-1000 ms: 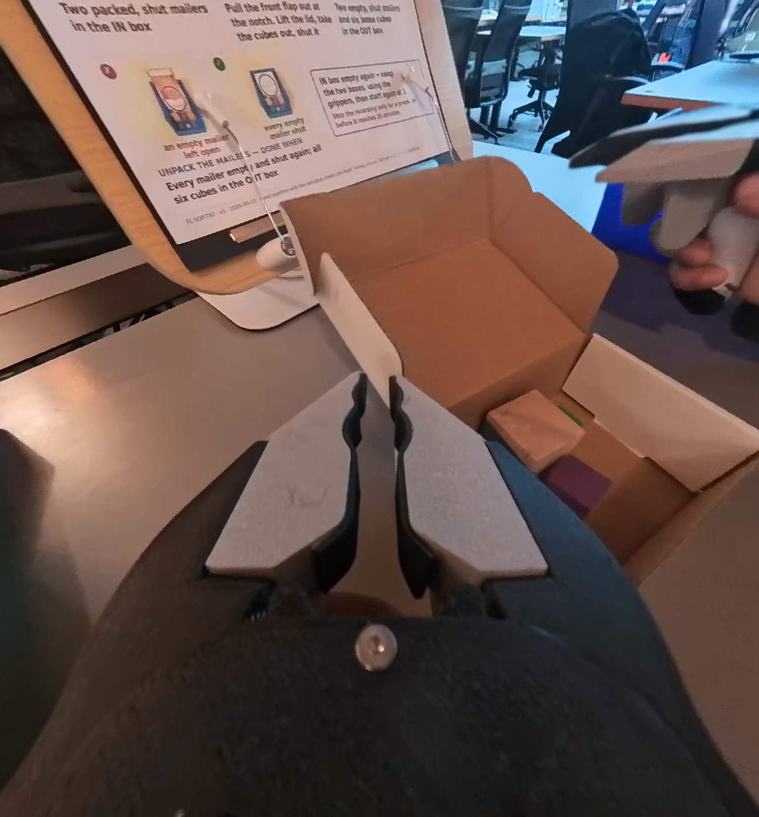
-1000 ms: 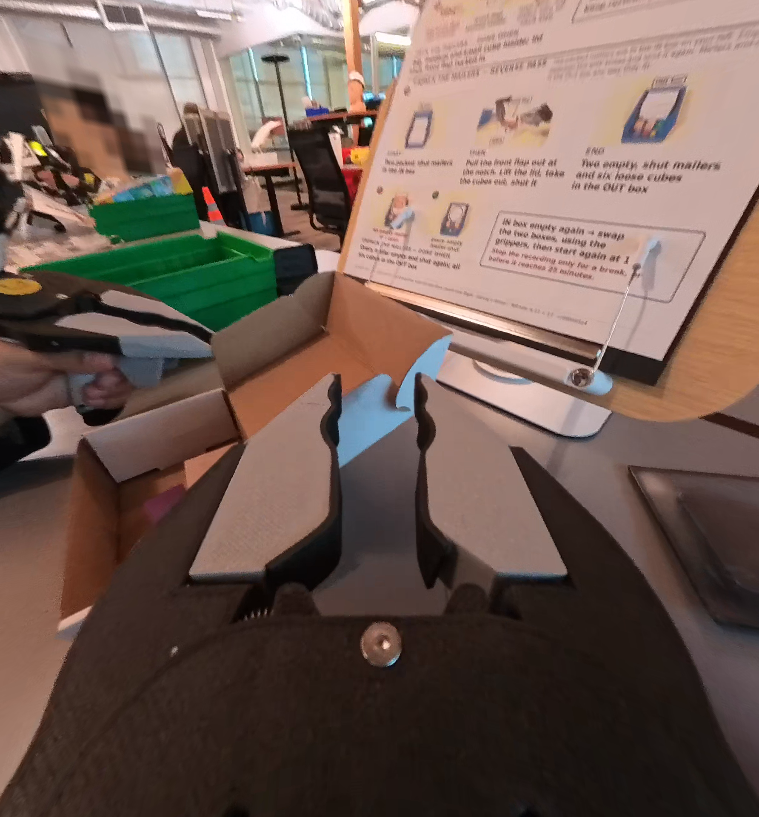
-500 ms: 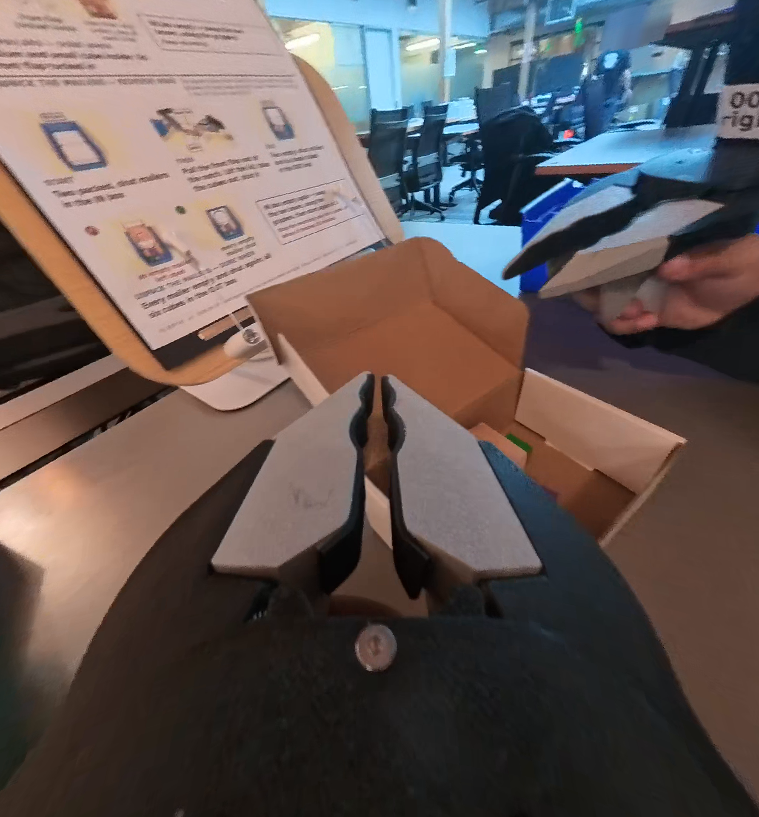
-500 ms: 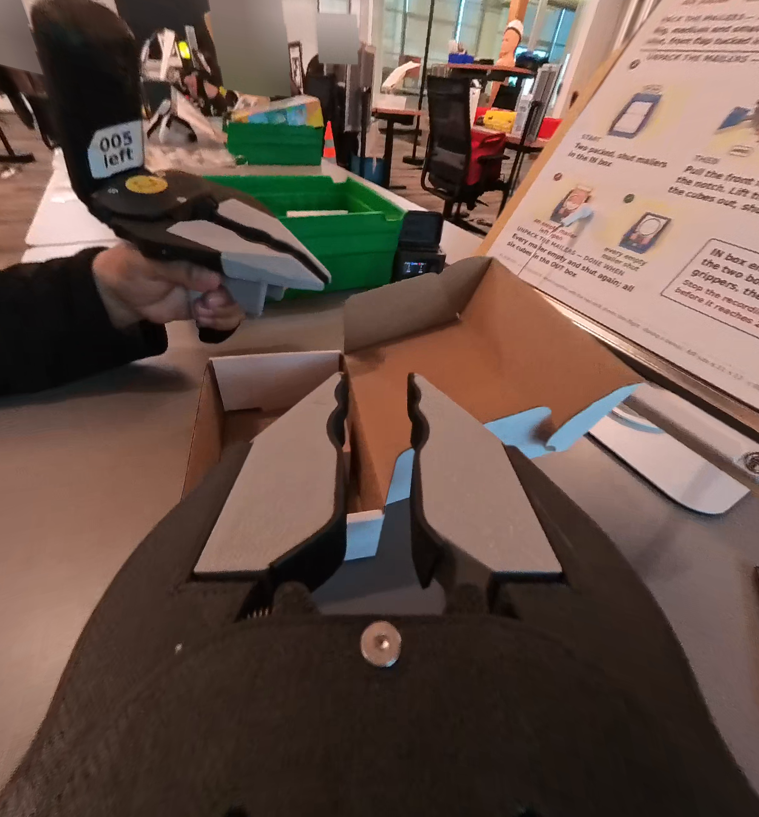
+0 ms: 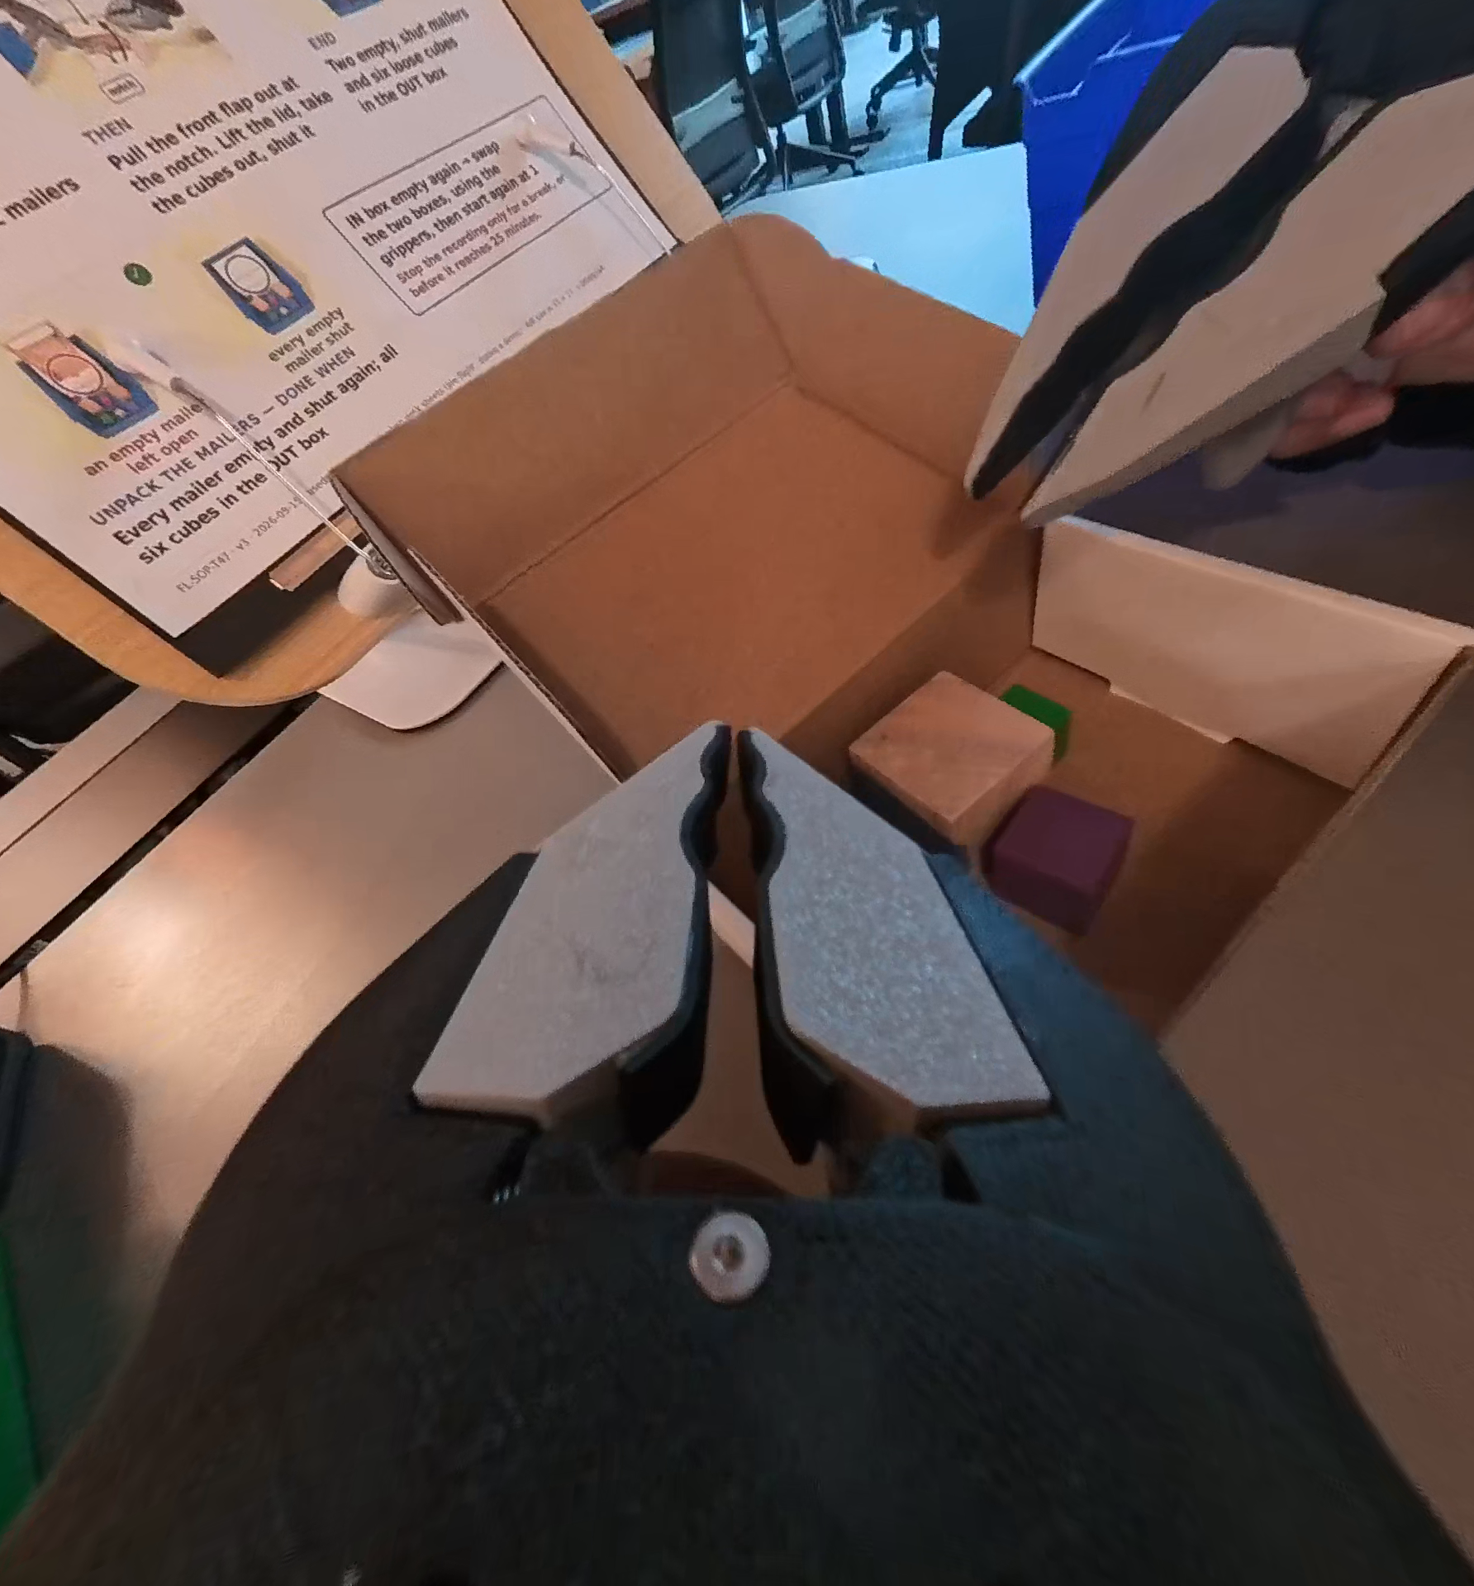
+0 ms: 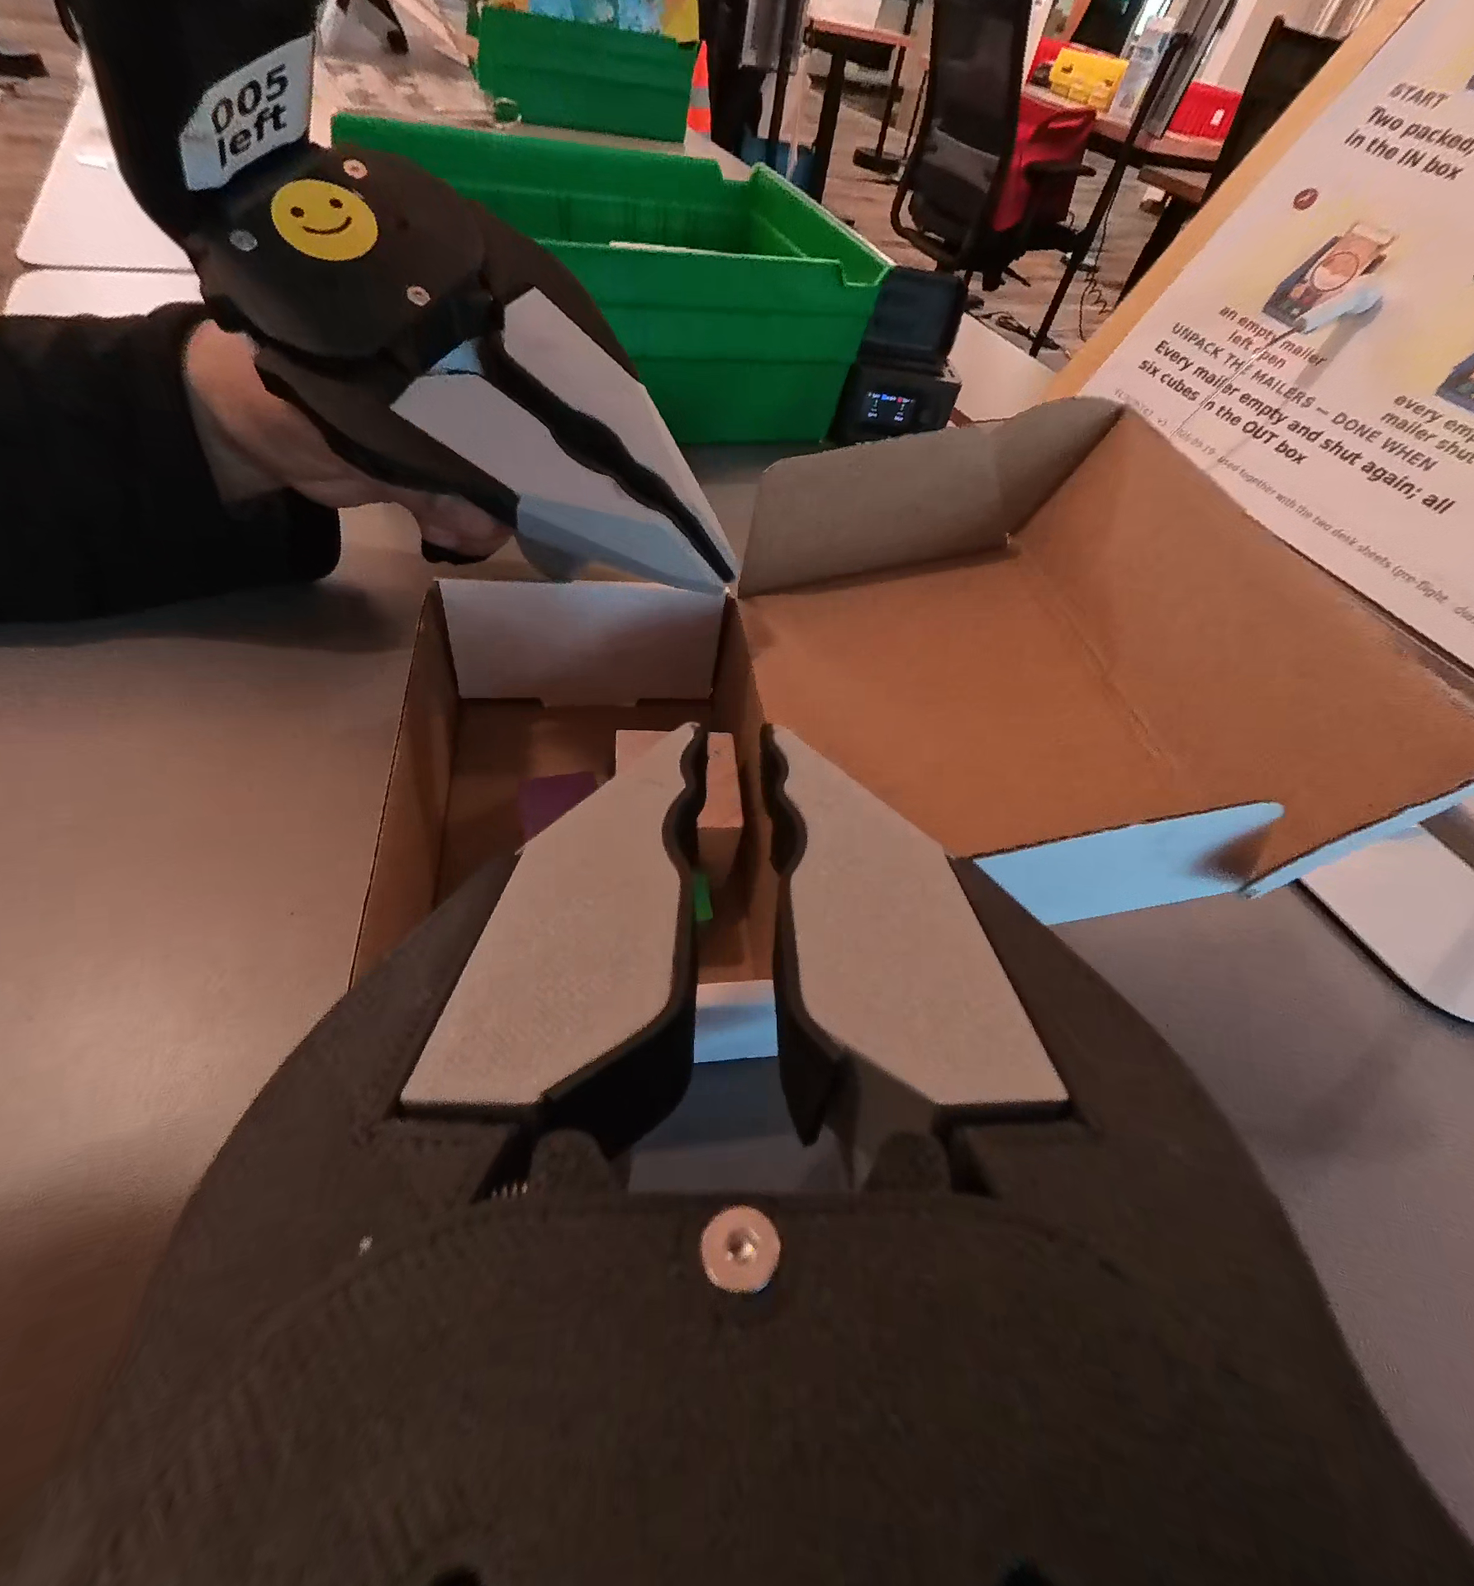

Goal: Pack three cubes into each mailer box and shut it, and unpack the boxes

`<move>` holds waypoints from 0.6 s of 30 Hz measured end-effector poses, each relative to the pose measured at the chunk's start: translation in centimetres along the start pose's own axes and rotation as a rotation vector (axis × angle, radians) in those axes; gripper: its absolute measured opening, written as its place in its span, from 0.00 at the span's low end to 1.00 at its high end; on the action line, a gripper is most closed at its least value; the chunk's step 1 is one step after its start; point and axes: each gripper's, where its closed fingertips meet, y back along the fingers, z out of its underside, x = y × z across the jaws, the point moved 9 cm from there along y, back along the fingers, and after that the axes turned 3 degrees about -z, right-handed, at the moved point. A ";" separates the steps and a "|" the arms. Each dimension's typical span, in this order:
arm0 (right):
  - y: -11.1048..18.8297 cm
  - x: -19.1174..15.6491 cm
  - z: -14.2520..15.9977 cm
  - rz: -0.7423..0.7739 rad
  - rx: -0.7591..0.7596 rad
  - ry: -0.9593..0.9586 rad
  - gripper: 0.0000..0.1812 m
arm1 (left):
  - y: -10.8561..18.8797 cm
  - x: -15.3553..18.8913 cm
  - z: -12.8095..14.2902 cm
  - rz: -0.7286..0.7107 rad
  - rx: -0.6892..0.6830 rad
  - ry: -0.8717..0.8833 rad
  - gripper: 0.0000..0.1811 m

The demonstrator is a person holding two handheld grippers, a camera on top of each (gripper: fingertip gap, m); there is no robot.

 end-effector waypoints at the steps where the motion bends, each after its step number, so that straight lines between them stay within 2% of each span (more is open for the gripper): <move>1: -0.1 -0.1 0.1 -0.001 -0.006 0.003 0.05 | 0.0 0.0 0.1 -0.006 -0.006 -0.008 0.00; 8: -0.5 -0.4 0.3 -0.004 -0.038 0.027 0.04 | -0.2 0.1 0.2 -0.026 -0.029 -0.029 0.00; 10: -0.5 -0.5 0.4 -0.012 -0.048 0.040 0.00 | -0.3 -0.1 0.4 -0.033 -0.047 -0.008 0.00; 18: -0.6 -0.6 0.6 -0.033 -0.069 0.018 0.05 | -0.5 -0.2 0.6 -0.042 -0.089 0.009 0.00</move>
